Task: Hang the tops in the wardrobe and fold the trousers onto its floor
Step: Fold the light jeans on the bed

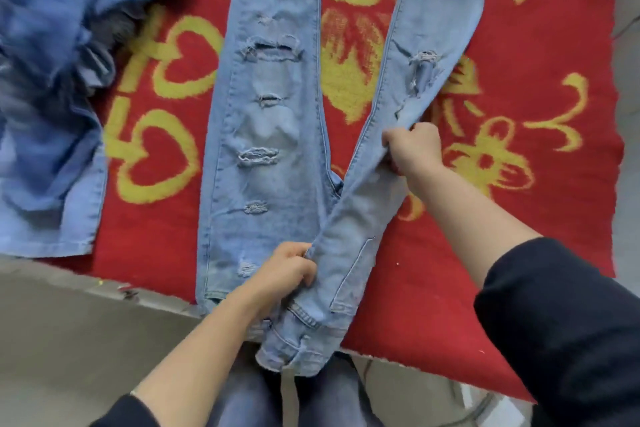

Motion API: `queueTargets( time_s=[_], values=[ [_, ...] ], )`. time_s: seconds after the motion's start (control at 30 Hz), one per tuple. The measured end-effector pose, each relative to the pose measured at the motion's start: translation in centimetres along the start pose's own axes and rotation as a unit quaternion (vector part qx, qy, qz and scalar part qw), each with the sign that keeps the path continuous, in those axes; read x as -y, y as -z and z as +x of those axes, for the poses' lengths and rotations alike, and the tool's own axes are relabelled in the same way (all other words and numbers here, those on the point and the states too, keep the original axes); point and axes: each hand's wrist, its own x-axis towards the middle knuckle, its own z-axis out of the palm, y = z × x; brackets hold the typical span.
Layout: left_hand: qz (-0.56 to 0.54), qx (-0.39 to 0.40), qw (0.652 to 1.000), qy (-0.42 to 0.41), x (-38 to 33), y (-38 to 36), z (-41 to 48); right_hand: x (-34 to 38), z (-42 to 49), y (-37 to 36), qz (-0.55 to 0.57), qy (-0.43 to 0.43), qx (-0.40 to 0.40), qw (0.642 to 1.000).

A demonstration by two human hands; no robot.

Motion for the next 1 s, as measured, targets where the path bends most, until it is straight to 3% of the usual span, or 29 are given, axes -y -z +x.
queueTargets(
  time_s=[0.1, 0.17, 0.23, 0.3, 0.4, 0.53, 0.7, 0.77, 0.9, 1.0],
  values=[
    [-0.078, -0.08, 0.994, 0.006, 1.5, 6.6, -1.0, 4.1, -1.9, -6.6, -0.047, 0.086, 0.056, 0.994],
    [-0.089, -0.14, 0.986, 0.027, 3.1, 9.9, -1.5, 5.4, -3.6, -11.1, -0.068, 0.125, 0.172, 0.975],
    [-0.039, -0.199, 0.977, 0.061, 5.6, 12.1, -1.9, 4.9, -5.2, -14.5, -0.165, 0.147, 0.289, 0.932],
    [0.035, -0.211, 0.973, 0.09, 8.1, 13.1, -2.1, 3.0, -6.0, -16.7, -0.291, 0.175, 0.323, 0.883],
    [0.032, -0.173, 0.982, 0.072, 9.7, 13.4, -2.3, 0.1, -6.5, -18.0, -0.358, 0.144, 0.334, 0.86],
    [0.106, -0.116, 0.985, 0.075, 9.4, 16.0, -1.7, -1.2, -6.1, -18.0, -0.362, 0.116, 0.319, 0.868],
    [0.195, -0.012, 0.972, 0.129, 6.8, 18.8, 0.1, 0.8, -3.7, -18.0, -0.295, 0.122, 0.237, 0.918],
    [0.205, -0.032, 0.972, 0.106, 4.8, 19.4, 1.3, 2.2, -2.1, -18.2, -0.248, 0.099, 0.191, 0.945],
    [0.197, -0.156, 0.968, 0.013, 1.0, 19.7, 4.3, 4.3, 0.5, -19.7, -0.066, 0.006, 0.151, 0.986],
    [0.234, -0.151, 0.96, -0.022, -0.6, 18.8, 6.3, 5.3, 2.4, -21.4, 0.003, -0.027, 0.119, 0.993]
  ],
)
